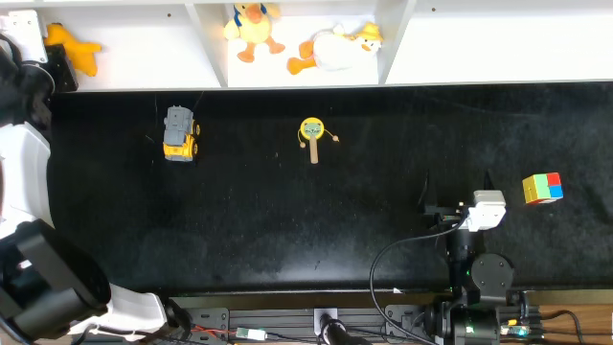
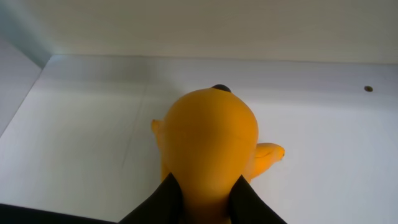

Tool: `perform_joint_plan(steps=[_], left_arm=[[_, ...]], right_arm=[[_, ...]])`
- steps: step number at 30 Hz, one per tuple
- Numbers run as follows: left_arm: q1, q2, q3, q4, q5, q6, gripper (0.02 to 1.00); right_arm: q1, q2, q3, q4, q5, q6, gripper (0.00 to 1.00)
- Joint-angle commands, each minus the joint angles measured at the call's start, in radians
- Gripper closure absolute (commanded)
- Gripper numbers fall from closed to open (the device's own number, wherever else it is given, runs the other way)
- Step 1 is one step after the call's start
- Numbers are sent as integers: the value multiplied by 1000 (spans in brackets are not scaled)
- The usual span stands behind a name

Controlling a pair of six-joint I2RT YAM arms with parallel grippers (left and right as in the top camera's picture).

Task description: Store Toys

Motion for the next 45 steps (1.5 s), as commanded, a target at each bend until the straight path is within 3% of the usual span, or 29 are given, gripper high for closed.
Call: perform_joint_plan(steps=[1,7,11,17,25,35,45], left_arm=[[-9,37,16,6,4,-12,805],[-10,39,16,14,4,-11,779],[-13,39,16,15,3,-11,704],[-14,39,16,21,4,-11,367],[-14,39,16,30,4,-11,104],[-21,39,16,43,12,-11,20],[-25,30,16,39,9,-11,20]], right_arm=[[-2,-8,-13,4,-3,-3,5],[-2,-8,-13,4,-3,-3,5],[-2,-8,-13,4,-3,-3,5],[-2,-8,-13,4,-3,-3,5],[-2,-8,-13,4,-3,-3,7],[-2,-8,-13,4,-3,-3,7],[-2,-8,-13,4,-3,-3,5]])
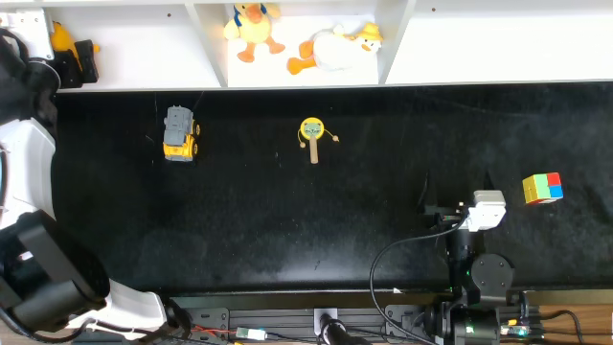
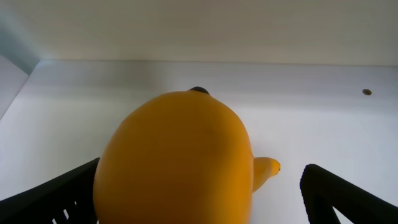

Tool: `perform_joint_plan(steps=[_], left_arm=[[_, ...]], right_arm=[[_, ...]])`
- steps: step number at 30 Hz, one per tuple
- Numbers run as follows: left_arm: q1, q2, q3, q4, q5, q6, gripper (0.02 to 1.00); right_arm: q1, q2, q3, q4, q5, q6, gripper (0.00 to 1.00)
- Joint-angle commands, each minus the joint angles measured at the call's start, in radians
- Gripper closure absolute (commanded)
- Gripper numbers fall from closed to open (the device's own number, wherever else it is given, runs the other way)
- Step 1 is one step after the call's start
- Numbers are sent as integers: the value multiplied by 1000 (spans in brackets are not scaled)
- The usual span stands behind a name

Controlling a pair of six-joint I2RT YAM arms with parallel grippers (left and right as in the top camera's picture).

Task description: Store Toys

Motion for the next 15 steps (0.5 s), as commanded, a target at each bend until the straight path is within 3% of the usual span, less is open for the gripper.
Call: perform_joint_plan(steps=[1,15], left_arm=[[-8,-2,15,-4,0,-8,20],[-7,-64,15,-104,-67,-7,20]], right_arm=[[-2,-8,-13,3,-3,-2,5],[-2,-8,-13,4,-3,-2,5]])
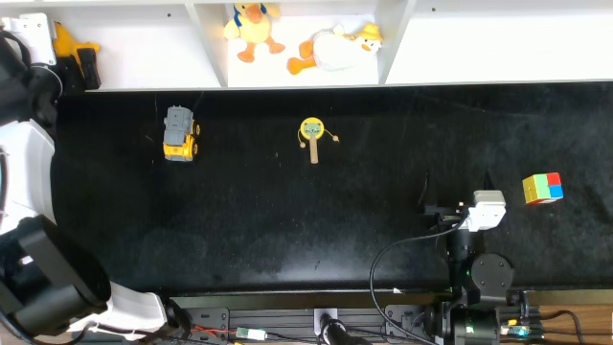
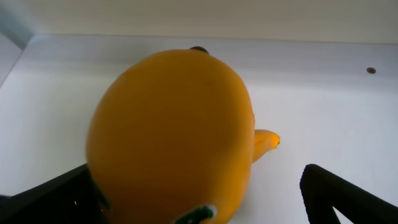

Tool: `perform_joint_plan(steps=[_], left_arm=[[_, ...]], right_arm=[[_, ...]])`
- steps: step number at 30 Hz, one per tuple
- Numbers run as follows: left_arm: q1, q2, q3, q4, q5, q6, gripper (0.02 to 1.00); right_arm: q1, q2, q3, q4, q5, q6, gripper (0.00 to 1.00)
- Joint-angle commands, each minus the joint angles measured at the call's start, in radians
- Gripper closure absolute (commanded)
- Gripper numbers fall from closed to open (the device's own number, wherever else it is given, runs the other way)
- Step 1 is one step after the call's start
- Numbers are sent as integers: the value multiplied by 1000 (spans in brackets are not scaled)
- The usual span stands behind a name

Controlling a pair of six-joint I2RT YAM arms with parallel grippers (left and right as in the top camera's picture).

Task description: Store Toys

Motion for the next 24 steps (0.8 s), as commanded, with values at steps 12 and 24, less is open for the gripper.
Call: perform_joint_plan(steps=[12,24], left_arm=[[-6,-100,15,-123,-77,4,20],[-6,-264,-6,-356,-109,31,20]], right_arm=[[-2,-8,-13,3,-3,-3,5],[-2,-8,-13,3,-3,-3,5]])
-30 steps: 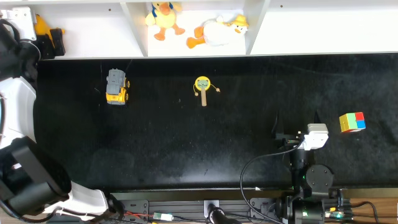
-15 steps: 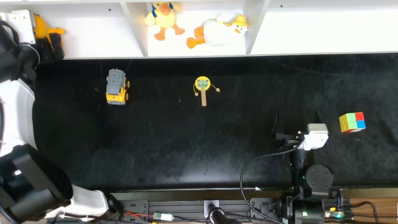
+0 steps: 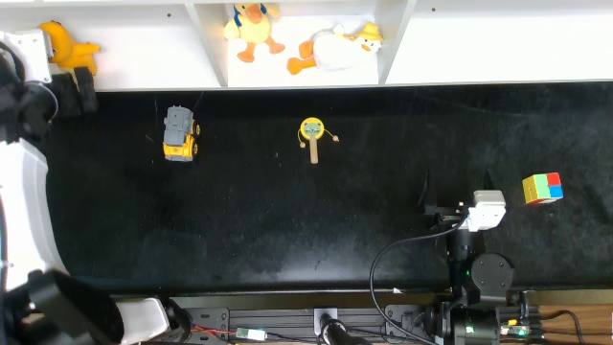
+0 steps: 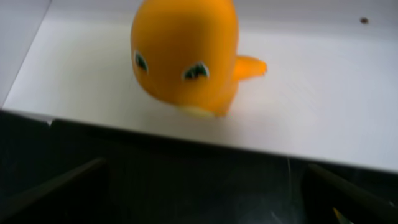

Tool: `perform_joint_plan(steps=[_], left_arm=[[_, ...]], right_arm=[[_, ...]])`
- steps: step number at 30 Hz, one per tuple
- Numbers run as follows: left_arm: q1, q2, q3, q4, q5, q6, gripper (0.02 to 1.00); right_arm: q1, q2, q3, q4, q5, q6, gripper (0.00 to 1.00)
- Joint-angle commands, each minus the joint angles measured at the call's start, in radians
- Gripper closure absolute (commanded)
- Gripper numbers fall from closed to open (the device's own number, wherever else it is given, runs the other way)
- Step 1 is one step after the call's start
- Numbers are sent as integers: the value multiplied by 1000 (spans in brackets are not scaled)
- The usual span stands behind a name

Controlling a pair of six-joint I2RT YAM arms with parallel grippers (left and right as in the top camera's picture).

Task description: Store Toys

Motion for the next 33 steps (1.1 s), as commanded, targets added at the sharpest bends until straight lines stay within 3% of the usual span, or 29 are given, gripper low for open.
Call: perform_joint_plan(steps=[1,13,21,33], left_arm=[[-6,-94,-19,-35,-23,22,20],[-22,-478,-417,46,-14,18,18],[-162,-683,-636,86,-15,-34,20],[-338,-553,-669,137,-32,-114,20]], right_arm=[[-2,-8,-13,3,-3,-3,5],[-2,-8,-13,3,-3,-3,7],[-2,-8,-13,3,-3,-3,7],[-2,-8,-13,4,-3,-3,5]])
